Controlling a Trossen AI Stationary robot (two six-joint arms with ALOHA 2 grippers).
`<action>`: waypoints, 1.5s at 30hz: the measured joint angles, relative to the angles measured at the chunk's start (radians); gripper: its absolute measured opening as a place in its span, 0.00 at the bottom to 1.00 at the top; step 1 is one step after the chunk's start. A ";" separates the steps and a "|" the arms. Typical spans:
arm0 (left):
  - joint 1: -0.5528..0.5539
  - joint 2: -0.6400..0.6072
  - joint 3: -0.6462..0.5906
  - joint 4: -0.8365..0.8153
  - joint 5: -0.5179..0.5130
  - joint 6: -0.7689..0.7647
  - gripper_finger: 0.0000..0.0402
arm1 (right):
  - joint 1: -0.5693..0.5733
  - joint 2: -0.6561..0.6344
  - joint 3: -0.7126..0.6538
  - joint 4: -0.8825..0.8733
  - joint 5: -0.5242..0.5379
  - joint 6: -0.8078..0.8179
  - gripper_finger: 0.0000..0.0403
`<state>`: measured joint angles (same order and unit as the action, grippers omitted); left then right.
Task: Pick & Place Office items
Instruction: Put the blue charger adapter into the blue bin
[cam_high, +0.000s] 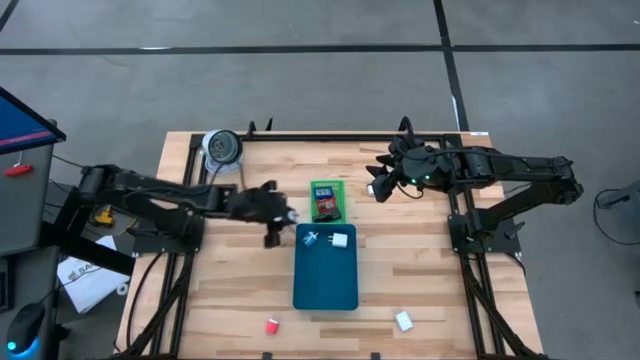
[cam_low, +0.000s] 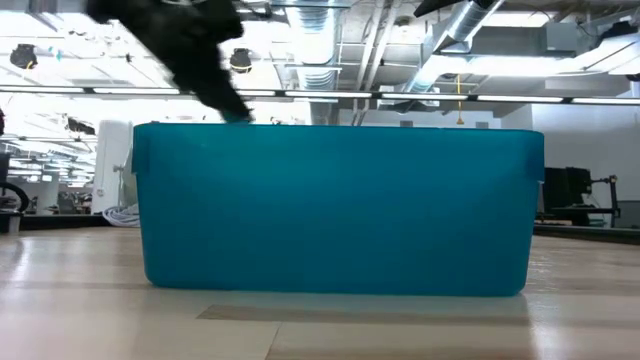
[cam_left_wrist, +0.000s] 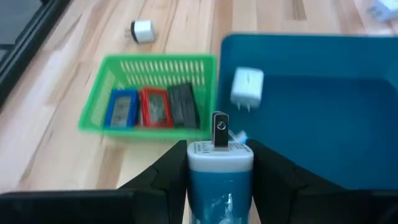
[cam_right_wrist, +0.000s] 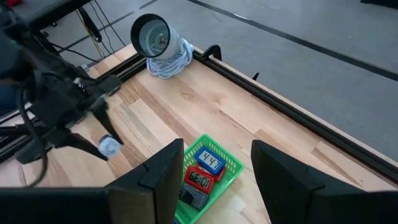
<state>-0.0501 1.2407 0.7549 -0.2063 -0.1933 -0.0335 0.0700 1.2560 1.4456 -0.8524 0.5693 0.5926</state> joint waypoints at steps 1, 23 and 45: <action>0.016 0.036 0.028 0.008 0.015 0.009 0.32 | 0.000 0.000 0.000 0.000 0.000 -0.001 0.45; 0.001 0.491 0.312 0.076 0.191 -0.078 0.32 | 0.001 0.000 0.000 0.005 0.007 0.002 0.45; 0.001 0.488 0.210 0.068 0.178 -0.096 0.32 | 0.001 0.000 0.000 0.031 0.016 0.012 0.45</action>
<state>-0.0490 1.7290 0.9653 -0.1383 -0.0151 -0.1295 0.0708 1.2560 1.4456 -0.8215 0.5850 0.6046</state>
